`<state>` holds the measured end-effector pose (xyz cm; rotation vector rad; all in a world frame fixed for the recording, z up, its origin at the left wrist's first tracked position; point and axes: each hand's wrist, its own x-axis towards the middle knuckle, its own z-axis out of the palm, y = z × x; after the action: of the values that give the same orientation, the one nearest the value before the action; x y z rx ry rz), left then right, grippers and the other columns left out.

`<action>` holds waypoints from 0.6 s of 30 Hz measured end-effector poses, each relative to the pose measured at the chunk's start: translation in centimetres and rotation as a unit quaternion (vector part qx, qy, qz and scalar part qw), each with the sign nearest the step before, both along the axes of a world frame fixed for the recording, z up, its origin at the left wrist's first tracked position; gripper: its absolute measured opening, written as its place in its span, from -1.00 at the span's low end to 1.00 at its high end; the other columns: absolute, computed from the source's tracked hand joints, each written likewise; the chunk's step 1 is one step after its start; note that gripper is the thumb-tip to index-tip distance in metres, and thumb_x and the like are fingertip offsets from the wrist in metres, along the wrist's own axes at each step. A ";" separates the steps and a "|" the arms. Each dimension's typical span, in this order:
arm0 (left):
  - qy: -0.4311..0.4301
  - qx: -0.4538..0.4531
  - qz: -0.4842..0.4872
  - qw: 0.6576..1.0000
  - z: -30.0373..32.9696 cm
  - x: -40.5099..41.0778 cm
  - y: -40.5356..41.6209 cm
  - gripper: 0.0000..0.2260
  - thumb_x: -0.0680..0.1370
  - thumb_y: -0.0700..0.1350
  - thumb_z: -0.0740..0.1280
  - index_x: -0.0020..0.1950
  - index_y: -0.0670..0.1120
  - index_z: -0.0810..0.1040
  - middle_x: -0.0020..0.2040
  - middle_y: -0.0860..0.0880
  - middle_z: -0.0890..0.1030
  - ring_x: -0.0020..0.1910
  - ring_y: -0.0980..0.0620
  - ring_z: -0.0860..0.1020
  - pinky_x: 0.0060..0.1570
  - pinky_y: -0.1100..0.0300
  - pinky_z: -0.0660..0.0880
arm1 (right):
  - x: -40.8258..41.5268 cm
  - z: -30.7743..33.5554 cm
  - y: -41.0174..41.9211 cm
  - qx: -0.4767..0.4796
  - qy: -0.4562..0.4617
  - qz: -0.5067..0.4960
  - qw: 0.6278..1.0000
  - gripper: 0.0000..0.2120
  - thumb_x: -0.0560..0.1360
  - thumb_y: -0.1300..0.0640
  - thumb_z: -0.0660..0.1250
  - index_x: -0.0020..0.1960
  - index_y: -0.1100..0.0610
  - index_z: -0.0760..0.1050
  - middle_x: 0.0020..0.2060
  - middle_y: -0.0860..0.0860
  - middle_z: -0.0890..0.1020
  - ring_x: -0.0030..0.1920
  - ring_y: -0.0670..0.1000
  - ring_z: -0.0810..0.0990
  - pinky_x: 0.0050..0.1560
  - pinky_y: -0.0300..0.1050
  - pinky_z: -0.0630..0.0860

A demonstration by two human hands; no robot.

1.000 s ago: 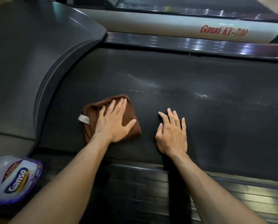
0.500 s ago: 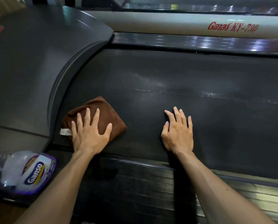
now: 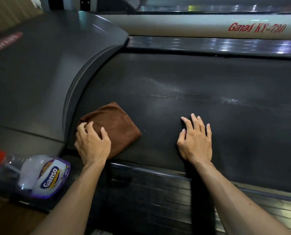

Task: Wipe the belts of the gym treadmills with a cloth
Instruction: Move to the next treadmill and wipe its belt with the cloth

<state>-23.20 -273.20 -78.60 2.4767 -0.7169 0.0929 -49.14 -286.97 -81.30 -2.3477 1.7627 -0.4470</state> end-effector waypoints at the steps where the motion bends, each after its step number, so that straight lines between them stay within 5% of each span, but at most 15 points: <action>1: -0.011 0.007 0.022 1.000 0.2 0.2 0.1 -0.59 0.61 0.00 0.32 0.41 -0.16 0.48 0.38 -0.18 0.42 0.37 -0.23 0.39 0.33 -0.22 0.32 | 0.0 0.0 0.0 -0.001 -0.001 -0.001 1.000 -0.50 0.66 0.03 0.13 0.59 -0.09 0.29 0.65 0.01 0.21 0.66 0.03 0.07 0.65 0.12 -0.10; 9: 0.074 0.051 0.124 0.988 1.8 3.7 0.3 -0.66 0.60 0.17 0.35 0.16 -0.07 0.65 0.19 -0.18 0.65 0.30 -0.26 0.48 0.31 -0.15 0.30 | 0.0 -0.1 0.0 -0.004 -0.007 -0.005 1.000 -0.51 0.65 0.03 0.15 0.58 -0.07 0.32 0.63 0.02 0.24 0.65 0.04 0.09 0.65 0.14 -0.07; 18: 0.212 0.058 0.118 0.968 2.8 5.8 -1.0 -0.72 0.57 0.10 0.44 0.19 -0.02 0.69 0.31 -0.15 0.62 0.38 -0.24 0.48 0.42 -0.13 0.26 | 0.4 0.0 0.1 -0.009 -0.004 0.001 1.000 -0.50 0.65 0.03 0.16 0.58 -0.07 0.32 0.63 0.03 0.25 0.65 0.06 0.11 0.65 0.16 -0.06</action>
<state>-17.39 -274.17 -75.76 2.5582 -0.2501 -0.3907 -48.79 -286.87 -81.34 -2.3563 1.7586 -0.4730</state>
